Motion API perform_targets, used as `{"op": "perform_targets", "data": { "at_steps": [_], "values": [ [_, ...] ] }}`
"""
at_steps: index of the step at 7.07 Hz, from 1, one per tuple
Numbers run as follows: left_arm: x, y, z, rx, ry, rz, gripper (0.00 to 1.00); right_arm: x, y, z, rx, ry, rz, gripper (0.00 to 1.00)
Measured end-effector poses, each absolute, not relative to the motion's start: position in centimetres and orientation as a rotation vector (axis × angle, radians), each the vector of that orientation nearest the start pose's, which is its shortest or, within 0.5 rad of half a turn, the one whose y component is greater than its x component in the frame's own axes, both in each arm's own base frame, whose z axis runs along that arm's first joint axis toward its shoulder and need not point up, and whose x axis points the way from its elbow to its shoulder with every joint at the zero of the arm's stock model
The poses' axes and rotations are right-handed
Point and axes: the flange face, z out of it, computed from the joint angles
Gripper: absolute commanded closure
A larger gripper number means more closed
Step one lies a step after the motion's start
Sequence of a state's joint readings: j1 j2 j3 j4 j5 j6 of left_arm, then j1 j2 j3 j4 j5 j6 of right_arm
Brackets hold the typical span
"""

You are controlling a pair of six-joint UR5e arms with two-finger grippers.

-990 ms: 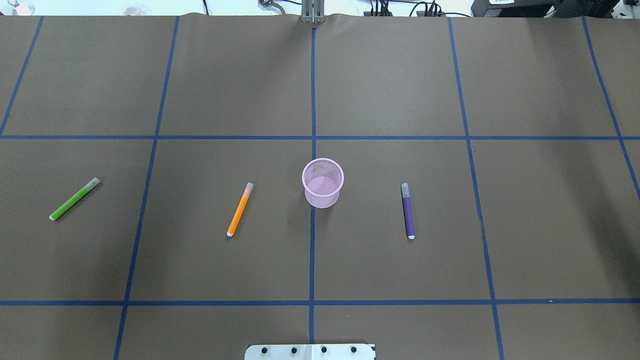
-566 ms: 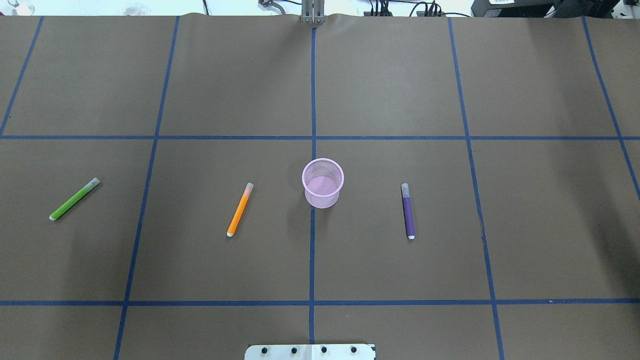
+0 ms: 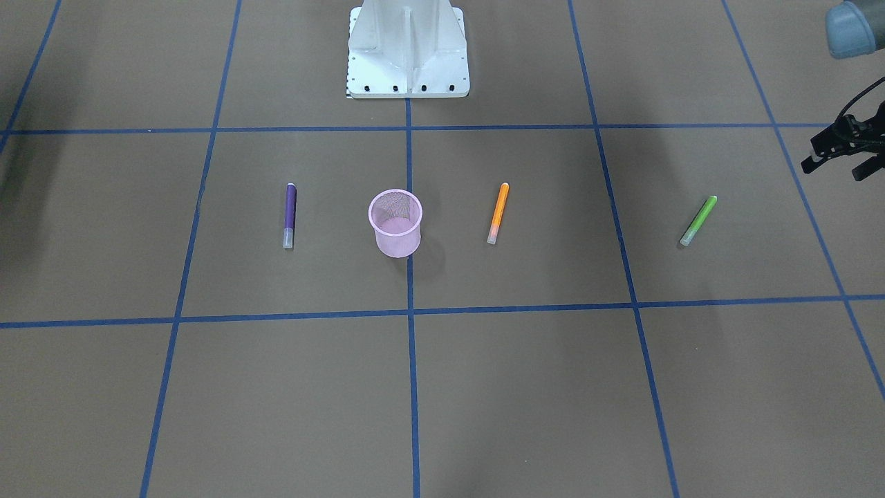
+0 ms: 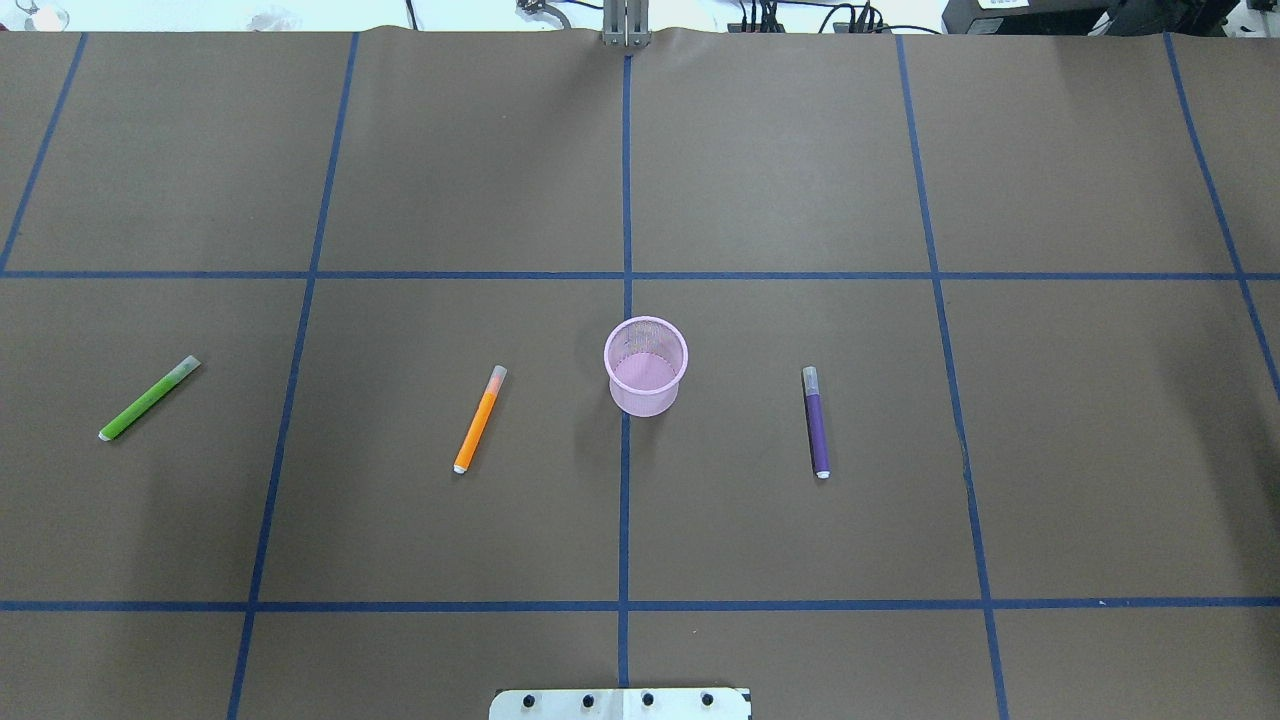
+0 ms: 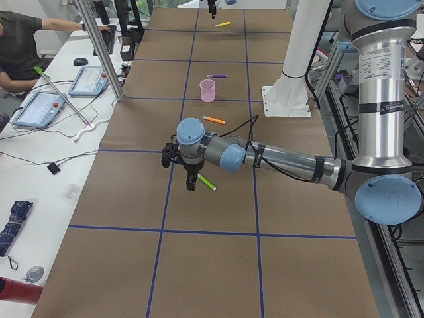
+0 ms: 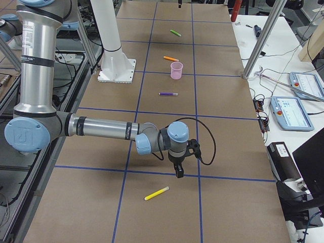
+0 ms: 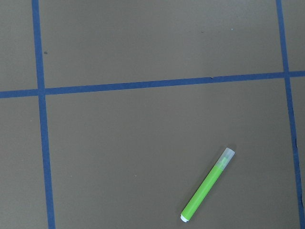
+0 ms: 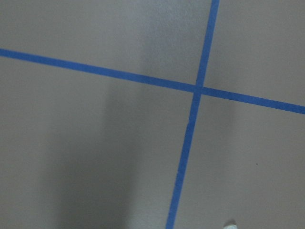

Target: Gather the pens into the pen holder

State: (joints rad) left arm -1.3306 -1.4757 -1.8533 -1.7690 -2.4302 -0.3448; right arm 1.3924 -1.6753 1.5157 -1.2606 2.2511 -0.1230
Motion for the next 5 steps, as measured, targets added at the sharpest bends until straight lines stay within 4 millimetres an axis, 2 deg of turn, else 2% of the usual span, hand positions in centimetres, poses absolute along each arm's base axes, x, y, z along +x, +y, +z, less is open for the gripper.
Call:
{"op": "perform_targets", "data": {
  "at_steps": [2,5],
  "values": [
    [5.4,-46.2,53.4,0.104,0.918,0.071,0.00,-1.2,-46.7,74.2,0.106,-0.681,-0.439,0.07],
    [5.4,-46.3,53.0,0.112,0.921,0.075,0.00,-1.5,-47.7,77.0,0.073,-0.694,-0.493,0.14]
  ]
}}
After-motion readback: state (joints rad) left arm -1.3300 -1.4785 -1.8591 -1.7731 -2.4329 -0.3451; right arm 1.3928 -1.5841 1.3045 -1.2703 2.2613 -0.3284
